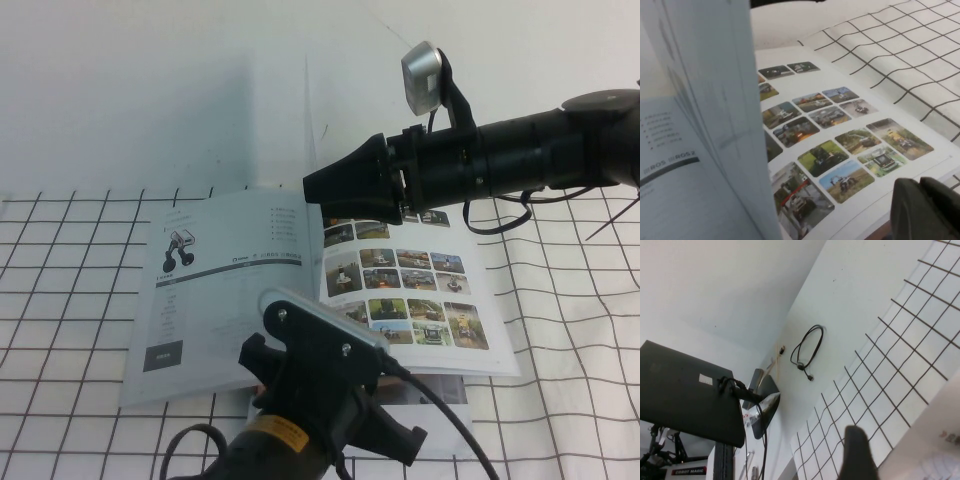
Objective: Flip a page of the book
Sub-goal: Open the closed book
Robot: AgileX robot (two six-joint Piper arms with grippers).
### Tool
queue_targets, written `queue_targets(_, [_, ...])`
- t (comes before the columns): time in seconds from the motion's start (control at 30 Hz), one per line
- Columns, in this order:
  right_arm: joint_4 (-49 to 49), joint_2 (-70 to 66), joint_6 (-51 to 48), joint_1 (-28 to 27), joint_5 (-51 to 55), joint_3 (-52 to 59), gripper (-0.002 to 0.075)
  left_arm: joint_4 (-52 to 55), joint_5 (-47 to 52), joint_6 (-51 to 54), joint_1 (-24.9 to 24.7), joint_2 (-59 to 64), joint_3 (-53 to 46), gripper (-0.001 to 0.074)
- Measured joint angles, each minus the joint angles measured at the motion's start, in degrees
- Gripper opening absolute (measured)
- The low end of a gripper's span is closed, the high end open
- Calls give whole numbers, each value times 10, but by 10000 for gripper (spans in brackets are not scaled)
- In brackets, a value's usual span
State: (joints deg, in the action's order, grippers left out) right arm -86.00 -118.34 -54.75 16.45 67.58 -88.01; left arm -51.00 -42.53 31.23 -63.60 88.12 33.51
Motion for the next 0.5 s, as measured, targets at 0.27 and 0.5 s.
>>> queue_targets(0.27, [1,0,0,0,0,0,439,32,23,-7,64,0,30,-2])
queue_targets(0.5, [1,3,0,0,0,0,439,-2,58,-9,123,0,36,-2])
